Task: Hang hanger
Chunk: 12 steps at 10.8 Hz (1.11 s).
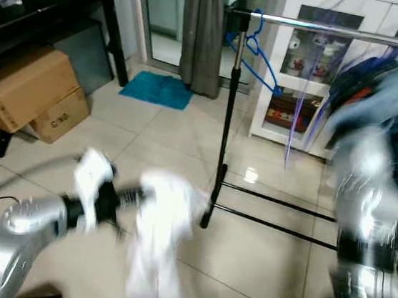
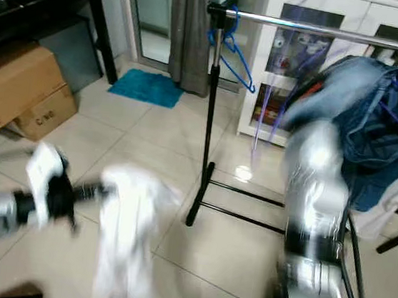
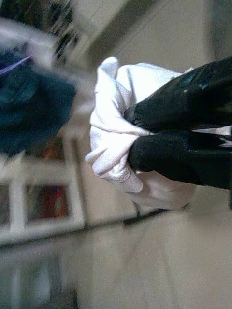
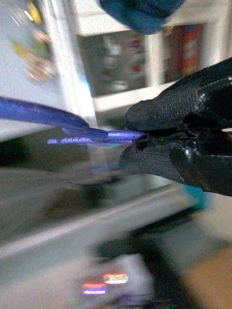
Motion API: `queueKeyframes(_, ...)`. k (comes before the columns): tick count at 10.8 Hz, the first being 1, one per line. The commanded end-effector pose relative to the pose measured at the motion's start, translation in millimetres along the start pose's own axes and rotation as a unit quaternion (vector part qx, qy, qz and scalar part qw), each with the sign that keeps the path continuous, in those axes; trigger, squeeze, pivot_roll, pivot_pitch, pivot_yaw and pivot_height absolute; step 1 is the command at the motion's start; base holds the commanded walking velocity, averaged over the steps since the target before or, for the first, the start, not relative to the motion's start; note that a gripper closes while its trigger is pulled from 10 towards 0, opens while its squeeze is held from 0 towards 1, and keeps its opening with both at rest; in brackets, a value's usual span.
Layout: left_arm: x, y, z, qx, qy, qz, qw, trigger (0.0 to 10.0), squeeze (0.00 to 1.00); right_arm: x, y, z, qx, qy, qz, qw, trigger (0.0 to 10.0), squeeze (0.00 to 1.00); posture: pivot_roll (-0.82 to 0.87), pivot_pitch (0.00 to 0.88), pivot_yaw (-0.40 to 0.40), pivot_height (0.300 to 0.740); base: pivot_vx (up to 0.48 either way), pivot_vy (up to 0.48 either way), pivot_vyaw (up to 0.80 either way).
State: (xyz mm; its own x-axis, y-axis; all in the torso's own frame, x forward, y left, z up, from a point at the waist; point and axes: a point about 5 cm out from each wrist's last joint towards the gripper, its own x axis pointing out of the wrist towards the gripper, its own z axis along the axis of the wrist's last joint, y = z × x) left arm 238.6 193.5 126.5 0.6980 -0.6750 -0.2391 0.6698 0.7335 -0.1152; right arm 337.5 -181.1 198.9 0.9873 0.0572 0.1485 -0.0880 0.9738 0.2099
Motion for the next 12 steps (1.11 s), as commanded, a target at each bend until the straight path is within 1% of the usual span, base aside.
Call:
queueKeyframes(1,-0.8,3.2,7.4,0.000,-0.014,0.033,0.999,0.0,0.00,-4.7,2.9,-4.7,-0.018,0.019,0.011,1.000,0.0,0.00,-0.10,0.000,0.066,0.740,0.000,0.000,0.00)
queueKeyframes(2,5.6,0.2,16.9,-0.027,-0.050,0.072,0.996,0.0,0.00,-27.4,-1.8,-27.0,-0.033,0.077,0.015,0.996,0.0,0.00,-0.09,0.000,0.068,0.740,0.000,0.000,0.00)
queueKeyframes(3,10.3,0.3,19.9,-0.070,-0.074,0.151,0.983,10.0,0.00,-56.6,-10.1,-44.0,-0.055,0.132,0.006,0.990,2.2,0.00,-0.10,0.000,0.063,0.740,0.000,0.000,0.00)
queueKeyframes(4,11.1,-1.1,14.9,-0.096,-0.066,0.183,0.976,10.0,0.00,-72.6,-16.2,-52.4,-0.068,0.166,-0.011,0.984,10.0,0.00,-0.10,0.000,0.061,0.740,0.000,0.000,0.00)
queueKeyframes(5,10.2,-5.9,7.6,-0.078,-0.045,0.220,0.971,10.0,0.00,-92.6,-22.8,-63.6,-0.098,0.216,-0.019,0.971,10.0,0.00,-0.11,0.002,0.059,0.740,0.000,0.000,0.00)
queueKeyframes(6,12.5,-15.3,6.5,-0.058,-0.050,0.197,0.977,10.0,0.00,-104.7,-27.9,-70.4,-0.112,0.248,-0.035,0.962,10.0,0.00,-0.12,0.009,0.063,0.740,0.000,0.000,0.00)
queueKeyframes(7,12.0,-18.4,6.2,-0.071,-0.057,0.200,0.976,10.0,0.00,-109.0,-30.9,-71.9,-0.118,0.252,-0.049,0.959,10.0,0.00,-0.13,0.007,0.064,0.740,0.000,0.000,-0.80)
queueKeyframes(8,11.0,-19.8,3.3,-0.098,-0.063,0.209,0.971,10.0,0.00,-112.6,-30.8,-72.8,-0.118,0.263,-0.051,0.956,10.0,0.00,-0.13,0.004,0.064,0.740,0.000,0.000,-0.80)
queueKeyframes(9,11.3,-22.1,1.4,-0.097,-0.058,0.223,0.968,10.0,0.00,-116.1,-31.6,-73.9,-0.136,0.287,-0.047,0.947,10.0,0.00,-0.12,0.000,0.042,0.740,0.000,0.000,-0.80)
queueKeyframes(10,10.2,-22.0,1.6,-0.070,-0.054,0.232,0.969,10.0,0.00,-115.6,-33.7,-72.3,-0.144,0.286,-0.049,0.946,10.0,0.00,-0.12,0.008,0.039,0.740,0.000,0.000,-0.80)
queueKeyframes(11,5.8,-19.9,6.0,-0.050,-0.076,0.250,0.964,10.0,0.00,-116.2,-35.2,-69.7,-0.144,0.284,-0.053,0.946,10.0,0.00,-0.12,0.007,0.034,0.740,0.000,0.000,-0.80)
queueKeyframes(12,1.3,-13.7,6.9,-0.067,-0.098,0.276,0.954,10.0,0.00,-118.5,-36.6,-68.4,-0.146,0.287,-0.062,0.945,10.0,0.00,-0.13,0.003,0.040,0.740,0.000,0.000,-0.80)
